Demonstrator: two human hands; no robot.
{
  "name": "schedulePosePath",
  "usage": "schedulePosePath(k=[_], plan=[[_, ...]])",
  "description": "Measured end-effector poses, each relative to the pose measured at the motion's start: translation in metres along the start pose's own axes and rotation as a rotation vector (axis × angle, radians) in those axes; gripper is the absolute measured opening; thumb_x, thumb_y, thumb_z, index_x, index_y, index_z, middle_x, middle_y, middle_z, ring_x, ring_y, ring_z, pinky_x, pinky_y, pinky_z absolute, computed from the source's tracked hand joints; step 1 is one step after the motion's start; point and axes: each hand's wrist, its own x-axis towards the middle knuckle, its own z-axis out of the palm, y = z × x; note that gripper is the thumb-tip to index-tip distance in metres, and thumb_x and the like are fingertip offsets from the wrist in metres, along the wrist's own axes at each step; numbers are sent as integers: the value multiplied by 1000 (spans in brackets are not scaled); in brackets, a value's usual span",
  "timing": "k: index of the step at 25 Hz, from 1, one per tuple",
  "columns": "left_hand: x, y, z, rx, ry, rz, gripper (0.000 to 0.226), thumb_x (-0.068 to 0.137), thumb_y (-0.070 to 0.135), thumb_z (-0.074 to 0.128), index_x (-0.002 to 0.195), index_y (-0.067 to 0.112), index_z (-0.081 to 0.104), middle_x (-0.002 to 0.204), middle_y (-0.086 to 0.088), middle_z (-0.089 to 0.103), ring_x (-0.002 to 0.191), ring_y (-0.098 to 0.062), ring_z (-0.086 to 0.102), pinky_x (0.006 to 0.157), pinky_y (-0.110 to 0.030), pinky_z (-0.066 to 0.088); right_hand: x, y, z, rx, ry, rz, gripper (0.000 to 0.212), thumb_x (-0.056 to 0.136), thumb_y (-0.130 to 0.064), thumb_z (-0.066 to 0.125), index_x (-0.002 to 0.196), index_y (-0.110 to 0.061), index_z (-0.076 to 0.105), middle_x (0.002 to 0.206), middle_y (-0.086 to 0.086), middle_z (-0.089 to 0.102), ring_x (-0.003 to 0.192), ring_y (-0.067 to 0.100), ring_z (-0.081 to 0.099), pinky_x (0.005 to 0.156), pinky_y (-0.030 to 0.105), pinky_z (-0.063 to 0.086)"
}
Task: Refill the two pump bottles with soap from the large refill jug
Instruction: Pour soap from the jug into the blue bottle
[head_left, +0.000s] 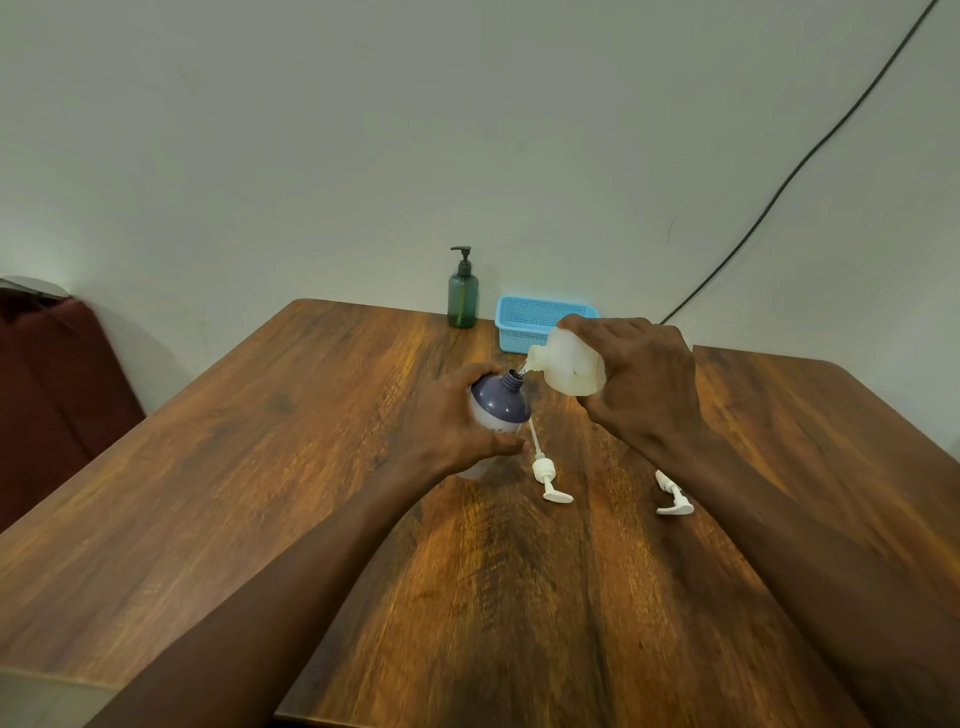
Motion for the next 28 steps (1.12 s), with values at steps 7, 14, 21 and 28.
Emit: schedulePosePath(k=[7, 14, 21, 28], plan=[[-2, 3, -3, -22, -9, 7, 92, 53, 59, 89, 133, 28, 57, 123, 8, 64, 106, -7, 57, 92, -26, 49, 2, 0, -3, -7, -7, 0, 77, 67, -33, 90, 137, -28, 59, 126, 3, 72, 108, 30, 68, 89, 45, 54], [-3, 0, -2, 5, -33, -26, 100, 49, 74, 77, 135, 27, 56, 126, 8, 64, 111, -11, 59, 98, -36, 53, 3, -1, -5, 7, 10, -10, 78, 65, -30, 91, 136, -27, 60, 125, 5, 73, 106, 33, 69, 89, 46, 54], [-3, 1, -3, -1, -42, -34, 103, 48, 75, 76, 136, 26, 56, 127, 7, 64, 113, -13, 59, 98, -39, 53, 2, -2, -5, 14, 16, -20, 77, 65, -30, 92, 135, -25, 60, 123, 7, 73, 105, 34, 69, 88, 48, 55], [-6, 3, -3, 2, -58, -29, 102, 49, 76, 75, 135, 26, 56, 127, 7, 63, 113, -12, 58, 98, -37, 52, 2, 0, -2, 18, 5, -19, 77, 67, -32, 91, 136, -27, 58, 125, 6, 72, 106, 33, 69, 90, 48, 55]])
